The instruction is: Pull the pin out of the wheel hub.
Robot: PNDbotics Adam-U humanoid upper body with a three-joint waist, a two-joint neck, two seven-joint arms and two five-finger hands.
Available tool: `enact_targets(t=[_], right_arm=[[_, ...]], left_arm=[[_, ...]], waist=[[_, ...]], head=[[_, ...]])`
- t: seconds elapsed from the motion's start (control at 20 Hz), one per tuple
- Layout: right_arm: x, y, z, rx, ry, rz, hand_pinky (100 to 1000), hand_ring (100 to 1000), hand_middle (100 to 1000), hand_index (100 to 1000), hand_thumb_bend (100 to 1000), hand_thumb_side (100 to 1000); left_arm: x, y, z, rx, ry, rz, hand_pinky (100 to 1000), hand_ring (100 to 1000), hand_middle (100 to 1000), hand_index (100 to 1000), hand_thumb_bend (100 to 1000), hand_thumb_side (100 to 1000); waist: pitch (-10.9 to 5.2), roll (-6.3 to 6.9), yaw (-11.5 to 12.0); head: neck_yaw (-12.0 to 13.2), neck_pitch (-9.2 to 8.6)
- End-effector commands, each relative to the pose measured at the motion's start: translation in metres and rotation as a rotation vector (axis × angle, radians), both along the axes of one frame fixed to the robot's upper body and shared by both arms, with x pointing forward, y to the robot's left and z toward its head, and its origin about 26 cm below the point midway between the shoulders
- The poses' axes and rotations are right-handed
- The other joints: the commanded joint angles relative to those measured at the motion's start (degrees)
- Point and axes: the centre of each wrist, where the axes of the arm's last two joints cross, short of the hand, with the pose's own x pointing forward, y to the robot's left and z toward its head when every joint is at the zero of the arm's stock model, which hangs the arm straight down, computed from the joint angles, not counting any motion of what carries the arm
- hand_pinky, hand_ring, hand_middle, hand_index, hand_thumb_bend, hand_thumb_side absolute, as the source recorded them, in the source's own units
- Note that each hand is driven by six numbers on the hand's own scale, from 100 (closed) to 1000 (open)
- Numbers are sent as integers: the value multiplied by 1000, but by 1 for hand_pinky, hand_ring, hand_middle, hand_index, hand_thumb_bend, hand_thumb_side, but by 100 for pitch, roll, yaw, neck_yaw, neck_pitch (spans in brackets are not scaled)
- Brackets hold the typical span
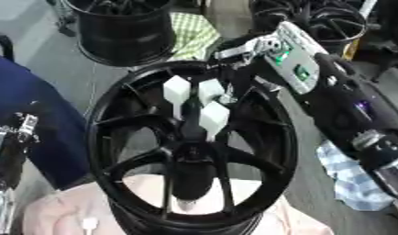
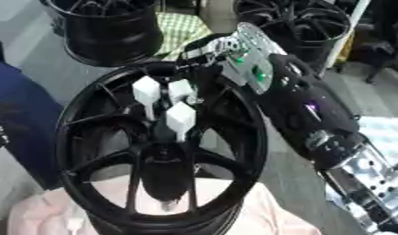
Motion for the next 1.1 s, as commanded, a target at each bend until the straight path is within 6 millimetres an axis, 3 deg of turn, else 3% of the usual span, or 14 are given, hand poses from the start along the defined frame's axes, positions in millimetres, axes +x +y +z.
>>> enact_targets(t=[0.05, 0.4, 0.7, 0.9, 1.1], right_arm=[[-2, -1, 24, 43, -74, 4, 709, 679, 507, 587, 100, 102], [-3, -8, 36, 88, -98, -7, 705, 667, 496, 575, 100, 100], [-11, -28, 71, 179, -157, -18, 702, 654, 487, 565, 100, 100], [-24, -63, 105, 271, -254, -58, 706, 648, 487, 566, 100, 100], [-40, -127, 118, 350, -362, -192, 707, 638, 491, 572, 103, 100]], left_arm=[[2, 0, 8, 18, -23, -7, 710, 619, 730, 861, 370, 692], [1, 1, 7, 17, -20, -4, 710, 618, 729, 861, 372, 691], [0, 2, 6, 18, -14, 1, 710, 618, 728, 862, 373, 691], [-1, 5, 5, 22, -10, 11, 710, 617, 728, 861, 373, 690], [-2, 7, 6, 24, -13, 23, 709, 616, 727, 861, 375, 689]], waist=[[-73, 38, -1], [-99, 30, -33], [-131, 21, -86], [-149, 4, -130], [-142, -14, -159]], head=[[-20, -64], [-17, -54], [17, -28], [59, -10], [97, -28]])
